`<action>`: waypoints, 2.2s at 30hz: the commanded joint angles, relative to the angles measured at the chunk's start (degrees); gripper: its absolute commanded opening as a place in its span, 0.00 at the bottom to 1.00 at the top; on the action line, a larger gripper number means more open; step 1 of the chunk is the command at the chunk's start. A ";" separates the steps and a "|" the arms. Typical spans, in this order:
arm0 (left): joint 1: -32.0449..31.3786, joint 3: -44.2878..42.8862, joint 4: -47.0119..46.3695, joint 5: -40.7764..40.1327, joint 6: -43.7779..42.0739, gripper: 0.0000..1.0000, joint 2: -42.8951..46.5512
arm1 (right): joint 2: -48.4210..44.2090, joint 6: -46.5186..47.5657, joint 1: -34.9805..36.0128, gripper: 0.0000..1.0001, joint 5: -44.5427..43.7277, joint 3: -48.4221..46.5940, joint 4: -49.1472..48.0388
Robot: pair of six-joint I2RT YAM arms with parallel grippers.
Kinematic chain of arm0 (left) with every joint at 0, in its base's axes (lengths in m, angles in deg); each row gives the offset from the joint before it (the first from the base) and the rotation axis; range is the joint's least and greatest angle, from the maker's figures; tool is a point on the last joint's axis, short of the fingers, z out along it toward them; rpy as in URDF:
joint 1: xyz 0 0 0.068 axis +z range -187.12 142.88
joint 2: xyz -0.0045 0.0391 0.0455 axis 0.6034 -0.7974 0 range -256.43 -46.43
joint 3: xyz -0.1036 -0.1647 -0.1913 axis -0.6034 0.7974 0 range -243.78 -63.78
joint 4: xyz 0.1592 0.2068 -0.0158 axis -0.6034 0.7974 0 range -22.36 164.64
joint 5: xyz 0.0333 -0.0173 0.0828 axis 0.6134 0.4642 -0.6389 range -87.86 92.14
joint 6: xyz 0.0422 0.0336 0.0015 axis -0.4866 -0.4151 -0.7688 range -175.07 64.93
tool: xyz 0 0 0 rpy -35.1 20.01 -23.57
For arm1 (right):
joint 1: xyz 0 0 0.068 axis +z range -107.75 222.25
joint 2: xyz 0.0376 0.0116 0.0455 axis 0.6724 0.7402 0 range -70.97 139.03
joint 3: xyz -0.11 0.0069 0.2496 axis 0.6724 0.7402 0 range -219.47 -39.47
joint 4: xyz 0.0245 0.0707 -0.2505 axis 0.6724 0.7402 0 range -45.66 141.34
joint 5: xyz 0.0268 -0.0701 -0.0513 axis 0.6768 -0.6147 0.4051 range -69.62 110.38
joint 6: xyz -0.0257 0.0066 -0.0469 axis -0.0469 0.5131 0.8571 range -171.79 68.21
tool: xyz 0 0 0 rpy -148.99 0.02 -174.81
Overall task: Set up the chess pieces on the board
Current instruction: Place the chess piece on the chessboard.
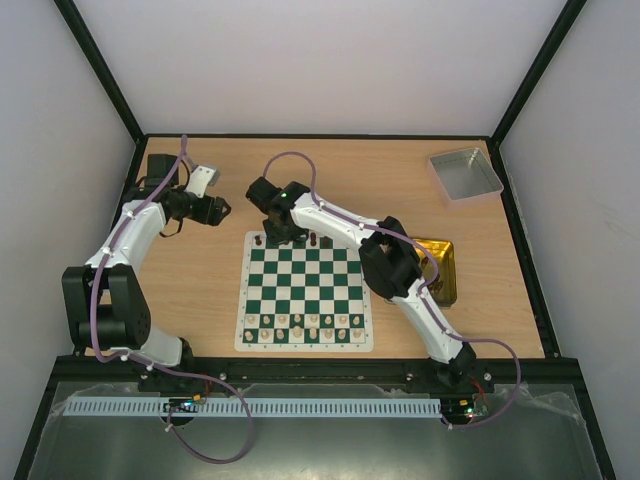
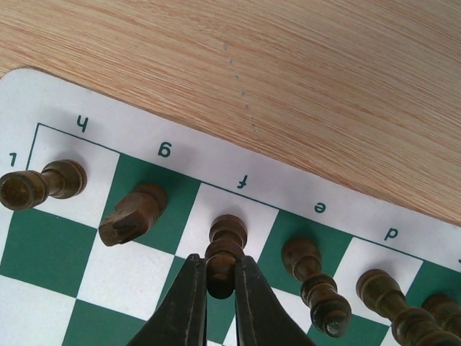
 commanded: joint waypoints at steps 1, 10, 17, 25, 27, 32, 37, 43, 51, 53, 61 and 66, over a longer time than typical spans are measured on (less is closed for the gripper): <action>0.25 0.41 0.06 0.87 -0.07 0.78 -0.71 | -1.15 0.21 0.41 0.08 -1.22 0.44 1.88; 0.25 0.61 0.06 0.95 -0.24 0.78 -0.71 | -1.32 0.05 0.41 0.12 -0.97 0.98 1.45; 0.25 0.67 0.06 1.15 -0.33 0.78 -0.88 | -1.33 -0.18 0.42 0.14 -0.21 1.09 1.02; 0.25 0.76 0.06 1.35 -0.45 0.78 -1.06 | -1.17 -0.22 0.47 0.18 0.40 1.12 0.66; 0.25 0.85 0.06 1.35 -0.51 0.78 -1.06 | -1.23 -0.22 0.40 0.19 0.16 1.11 0.66; 0.25 0.94 -0.12 1.33 -0.53 0.78 -1.23 | -1.73 -0.22 0.47 0.19 -0.33 1.01 0.50; 0.25 0.94 -0.12 1.35 -0.51 0.79 -1.42 | -2.09 -0.23 0.44 0.21 -0.70 0.74 0.75; 0.20 0.75 -0.03 1.43 -0.51 0.79 -1.67 | -2.56 -0.30 0.47 0.22 -1.18 0.00 1.10; -0.01 0.60 0.14 1.61 -0.53 0.79 -1.96 | -2.86 -0.22 0.33 0.22 -1.56 -1.10 1.66; -0.15 0.68 0.23 1.50 -0.59 0.79 -2.01 | -2.91 -0.23 0.34 0.22 -1.54 -1.02 1.58; -0.28 0.66 0.23 1.52 -0.65 0.79 -2.10 | -3.07 -0.40 0.34 0.29 -0.44 -0.92 1.31; -0.28 0.79 0.23 1.48 -0.76 0.79 -2.11 | -3.18 -0.64 0.38 0.30 -0.51 -0.84 1.18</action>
